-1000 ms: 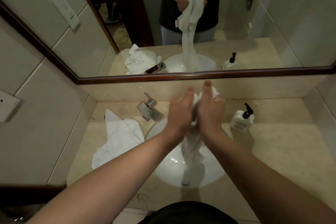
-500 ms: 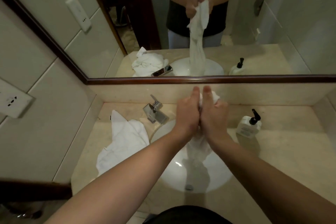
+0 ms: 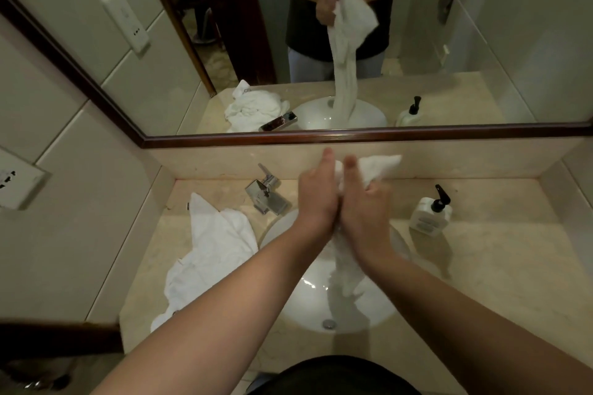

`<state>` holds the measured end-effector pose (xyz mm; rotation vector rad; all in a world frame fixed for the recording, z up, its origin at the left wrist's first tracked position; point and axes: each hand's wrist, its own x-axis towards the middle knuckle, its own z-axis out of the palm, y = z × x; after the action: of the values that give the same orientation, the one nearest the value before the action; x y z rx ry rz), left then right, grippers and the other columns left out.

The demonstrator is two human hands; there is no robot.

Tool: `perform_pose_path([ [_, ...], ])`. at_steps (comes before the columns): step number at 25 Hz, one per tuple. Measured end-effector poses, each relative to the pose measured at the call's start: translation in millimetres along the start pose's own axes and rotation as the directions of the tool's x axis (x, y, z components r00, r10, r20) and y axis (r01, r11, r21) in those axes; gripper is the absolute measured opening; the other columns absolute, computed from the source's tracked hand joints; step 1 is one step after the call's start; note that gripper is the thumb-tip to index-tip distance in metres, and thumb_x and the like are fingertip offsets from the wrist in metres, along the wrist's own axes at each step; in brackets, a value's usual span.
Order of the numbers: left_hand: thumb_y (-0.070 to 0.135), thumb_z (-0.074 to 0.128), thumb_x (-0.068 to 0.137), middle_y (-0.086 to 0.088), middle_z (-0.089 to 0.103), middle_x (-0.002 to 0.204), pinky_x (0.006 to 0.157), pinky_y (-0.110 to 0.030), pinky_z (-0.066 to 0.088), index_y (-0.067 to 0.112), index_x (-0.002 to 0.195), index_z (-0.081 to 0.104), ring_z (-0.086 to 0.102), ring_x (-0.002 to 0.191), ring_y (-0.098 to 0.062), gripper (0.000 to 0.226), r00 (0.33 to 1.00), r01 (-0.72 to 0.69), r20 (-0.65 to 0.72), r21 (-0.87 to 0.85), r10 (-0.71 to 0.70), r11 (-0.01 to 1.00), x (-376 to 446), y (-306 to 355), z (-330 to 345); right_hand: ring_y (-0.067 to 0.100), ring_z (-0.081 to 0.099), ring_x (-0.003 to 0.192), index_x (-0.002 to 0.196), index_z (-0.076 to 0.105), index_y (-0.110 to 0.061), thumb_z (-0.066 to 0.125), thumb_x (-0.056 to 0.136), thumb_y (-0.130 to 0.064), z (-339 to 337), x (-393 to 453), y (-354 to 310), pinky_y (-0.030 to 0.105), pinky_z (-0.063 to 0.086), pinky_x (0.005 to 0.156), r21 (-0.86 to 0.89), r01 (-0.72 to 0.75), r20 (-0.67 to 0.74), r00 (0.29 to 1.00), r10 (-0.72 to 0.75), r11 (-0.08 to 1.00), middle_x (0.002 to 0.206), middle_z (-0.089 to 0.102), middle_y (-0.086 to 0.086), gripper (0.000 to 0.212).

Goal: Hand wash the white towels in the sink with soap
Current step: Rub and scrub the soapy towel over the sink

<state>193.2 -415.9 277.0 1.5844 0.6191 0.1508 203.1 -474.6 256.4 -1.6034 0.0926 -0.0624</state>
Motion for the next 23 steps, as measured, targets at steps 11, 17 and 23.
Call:
perform_pose_path([
  [11, 0.034, 0.041, 0.107, 0.005, 0.056, 0.047, 0.051, -0.021, 0.040, 0.018, 0.055, 0.053, 0.050, 0.046, -0.003, 0.055, 0.990, -0.139, 0.034, 0.043, 0.137, 0.989, -11.2, -6.3, 2.4, 0.005, 0.053, 0.043, 0.057, 0.053, -0.013, 0.048, 0.100, -0.043, -2.8, 2.4, 0.1, 0.024, 0.041, 0.047, 0.045, -0.043, -0.081, 0.996, 0.047, 0.998, 0.047, 0.056, -0.003, 0.053],
  [17, 0.039, 0.041, 0.106, 0.004, 0.063, 0.053, 0.057, -0.025, 0.047, 0.014, 0.061, 0.060, 0.057, 0.051, -0.004, 0.055, 1.000, -0.024, -0.004, 0.008, 0.024, 1.000, -3.8, -14.9, -4.7, 0.007, 0.058, 0.048, 0.060, 0.058, -0.011, 0.052, 0.099, -0.043, 4.8, -9.3, 9.9, 0.026, 0.046, 0.050, 0.047, -0.082, -0.032, 0.996, 0.084, 0.996, 0.051, 0.061, 0.000, 0.051],
  [23, 0.042, 0.042, 0.105, -0.004, 0.070, 0.067, 0.075, -0.037, 0.052, 0.015, 0.068, 0.066, 0.065, 0.070, -0.016, 0.052, 0.986, 0.159, 0.073, -0.113, -0.152, 0.981, 5.2, -26.9, -14.8, 0.006, 0.064, 0.055, 0.066, 0.060, -0.018, 0.049, 0.098, -0.048, 10.6, -13.1, 21.4, 0.027, 0.049, 0.055, -0.045, -0.143, 0.018, 0.989, 0.144, 0.989, 0.061, 0.065, 0.000, 0.046],
])
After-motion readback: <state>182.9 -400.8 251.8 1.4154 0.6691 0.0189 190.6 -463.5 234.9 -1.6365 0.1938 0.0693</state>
